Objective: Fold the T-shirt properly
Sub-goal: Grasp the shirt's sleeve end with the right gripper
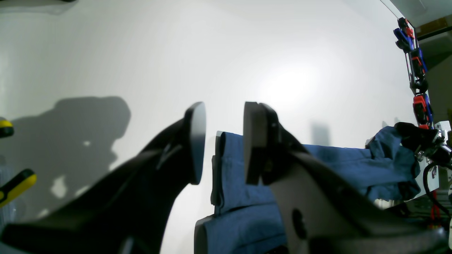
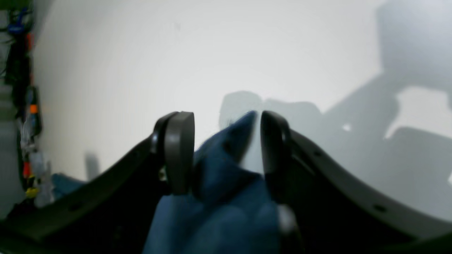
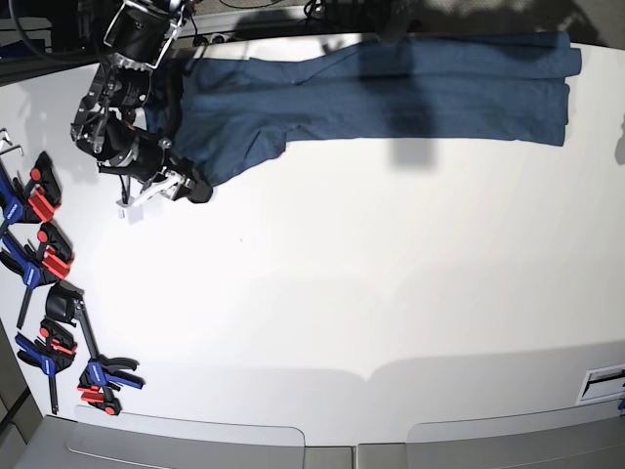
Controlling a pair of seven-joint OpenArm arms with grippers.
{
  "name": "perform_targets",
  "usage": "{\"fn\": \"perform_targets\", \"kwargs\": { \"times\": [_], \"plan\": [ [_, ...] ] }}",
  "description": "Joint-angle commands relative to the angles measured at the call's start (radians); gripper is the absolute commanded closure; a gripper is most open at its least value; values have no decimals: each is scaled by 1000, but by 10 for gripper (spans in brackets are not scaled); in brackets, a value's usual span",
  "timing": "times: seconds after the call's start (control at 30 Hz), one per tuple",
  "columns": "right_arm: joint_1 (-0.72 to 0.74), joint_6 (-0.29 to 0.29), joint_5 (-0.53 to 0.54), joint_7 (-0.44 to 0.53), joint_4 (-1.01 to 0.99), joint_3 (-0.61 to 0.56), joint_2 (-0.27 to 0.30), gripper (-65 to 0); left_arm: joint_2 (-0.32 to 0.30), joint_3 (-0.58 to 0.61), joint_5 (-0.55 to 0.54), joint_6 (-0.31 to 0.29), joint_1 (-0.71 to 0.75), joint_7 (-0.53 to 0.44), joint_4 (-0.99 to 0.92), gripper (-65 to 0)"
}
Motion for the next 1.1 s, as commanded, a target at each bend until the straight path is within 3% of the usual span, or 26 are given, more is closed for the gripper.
{"fn": "perform_targets", "kwargs": {
  "times": [0.0,0.17,0.47,0.77,0.93,1.07],
  "plan": [
    [16,16,34,5,13,3,11,-280,-31,-10,-25,-6,-2,-23,14,-164],
    [19,36,52,4,13,3,11,-276,-31,-10,-25,-6,-2,-23,14,-164],
    [54,43,61,-21,13,3,11,-1,-31,-10,-25,-6,-2,-23,14,-164],
    [68,157,350,-185,13,3,11,0,-31,-10,-25,-6,-2,-23,14,-164],
    [65,166,405,-185,13,3,12,0,-31,-10,-25,-6,-2,-23,14,-164],
    [50,179,511,-185,19,3,12,0,-31,-10,-25,-6,-2,-23,14,-164]
  ]
}}
